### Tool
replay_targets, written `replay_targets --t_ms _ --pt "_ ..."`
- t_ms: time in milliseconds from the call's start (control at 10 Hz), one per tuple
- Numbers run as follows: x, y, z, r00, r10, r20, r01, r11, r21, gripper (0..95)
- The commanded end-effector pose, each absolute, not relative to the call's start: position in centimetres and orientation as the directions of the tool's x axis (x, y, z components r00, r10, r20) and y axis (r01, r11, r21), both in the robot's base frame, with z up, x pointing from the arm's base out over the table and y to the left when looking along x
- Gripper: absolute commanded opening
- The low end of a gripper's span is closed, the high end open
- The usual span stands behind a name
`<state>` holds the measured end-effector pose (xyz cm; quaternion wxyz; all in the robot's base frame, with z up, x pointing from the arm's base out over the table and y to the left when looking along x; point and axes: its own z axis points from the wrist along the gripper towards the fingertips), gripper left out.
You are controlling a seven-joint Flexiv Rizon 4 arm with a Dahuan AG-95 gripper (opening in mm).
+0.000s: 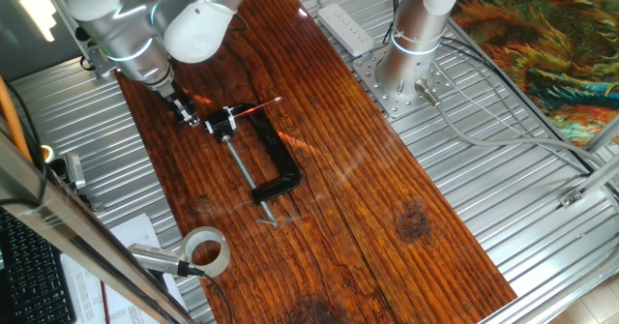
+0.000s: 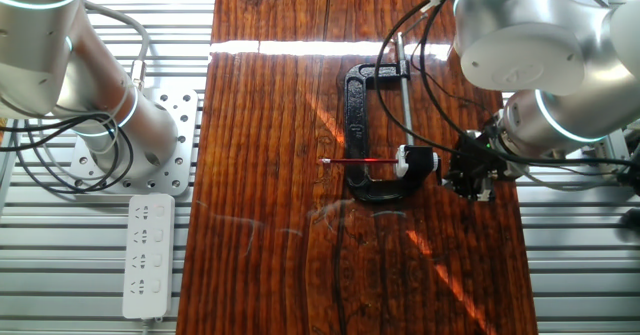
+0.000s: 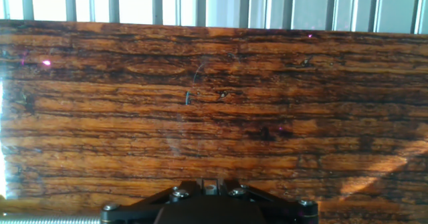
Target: Sharpen the pencil with a pencil sharpener
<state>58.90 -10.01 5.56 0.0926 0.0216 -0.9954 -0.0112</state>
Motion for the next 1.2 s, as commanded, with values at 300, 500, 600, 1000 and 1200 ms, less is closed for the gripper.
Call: replay_targets --t_ms 300,500,600,1000,1200 --pt "59.1 -10.0 6.0 -0.982 -0.044 0.186 -0.039 0.999 0.031 0.0" --pt "59.1 -10.0 6.1 -0.981 -0.043 0.188 -0.038 0.999 0.032 0.0" --pt "59.1 -10.0 6.1 -0.981 -0.042 0.189 -0.036 0.999 0.033 0.0" --pt "59.2 -9.9 6.6 -0.981 -0.036 0.193 -0.029 0.999 0.041 0.0" --pt "59.3 -9.9 6.9 -0.98 -0.036 0.195 -0.027 0.999 0.044 0.0"
